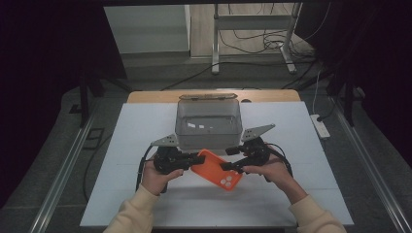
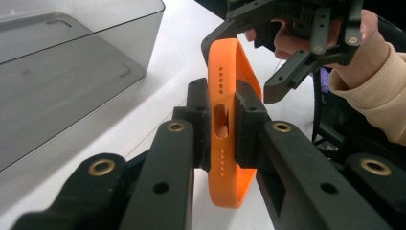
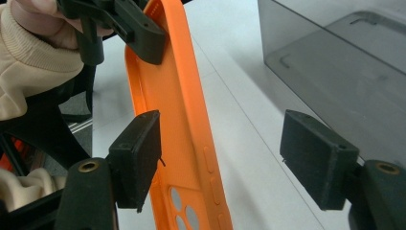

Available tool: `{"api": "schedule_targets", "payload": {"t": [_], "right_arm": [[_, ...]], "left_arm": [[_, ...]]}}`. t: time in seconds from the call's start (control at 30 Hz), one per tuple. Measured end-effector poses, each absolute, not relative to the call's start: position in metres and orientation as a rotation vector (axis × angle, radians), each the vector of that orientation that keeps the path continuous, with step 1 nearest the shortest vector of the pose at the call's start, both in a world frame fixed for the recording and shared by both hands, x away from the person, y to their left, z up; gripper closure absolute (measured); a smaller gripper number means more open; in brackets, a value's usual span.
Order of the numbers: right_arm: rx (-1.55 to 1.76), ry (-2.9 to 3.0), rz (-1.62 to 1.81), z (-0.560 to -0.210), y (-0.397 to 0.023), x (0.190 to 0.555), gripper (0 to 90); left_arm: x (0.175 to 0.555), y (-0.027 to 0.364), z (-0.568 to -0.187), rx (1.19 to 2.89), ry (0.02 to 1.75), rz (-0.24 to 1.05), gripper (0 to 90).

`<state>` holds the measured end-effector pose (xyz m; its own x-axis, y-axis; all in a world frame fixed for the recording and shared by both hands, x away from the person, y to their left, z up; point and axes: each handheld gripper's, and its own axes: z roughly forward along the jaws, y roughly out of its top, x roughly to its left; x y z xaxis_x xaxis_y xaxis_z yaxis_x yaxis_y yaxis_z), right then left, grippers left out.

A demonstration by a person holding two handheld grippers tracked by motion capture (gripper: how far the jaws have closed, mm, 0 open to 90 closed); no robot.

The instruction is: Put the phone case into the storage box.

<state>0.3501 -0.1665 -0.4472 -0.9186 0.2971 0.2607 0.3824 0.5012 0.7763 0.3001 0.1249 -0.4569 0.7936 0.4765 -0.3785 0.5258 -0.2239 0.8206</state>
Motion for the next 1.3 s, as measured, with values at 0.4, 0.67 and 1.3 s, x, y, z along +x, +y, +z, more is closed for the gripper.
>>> {"api": "schedule_targets", "payload": {"t": [0.4,0.67,1.3], "right_arm": [[-0.579,-2.603,-1.388,-0.4507,-0.1646,0.3504,44.0],[-0.561,-2.588,-1.368,-0.4520,-0.1629,0.3493,53.1],[-0.508,-2.534,-1.367,-0.4506,-0.1631,0.3477,76.9]], "left_arm": [[0.2993,0.1236,-0.4574,1.854,0.753,-0.057,80.1],[0.2986,0.1229,-0.4573,1.845,0.737,-0.056,80.1],[0.2993,0.1241,-0.4585,1.832,0.716,-0.073,79.8]]}}
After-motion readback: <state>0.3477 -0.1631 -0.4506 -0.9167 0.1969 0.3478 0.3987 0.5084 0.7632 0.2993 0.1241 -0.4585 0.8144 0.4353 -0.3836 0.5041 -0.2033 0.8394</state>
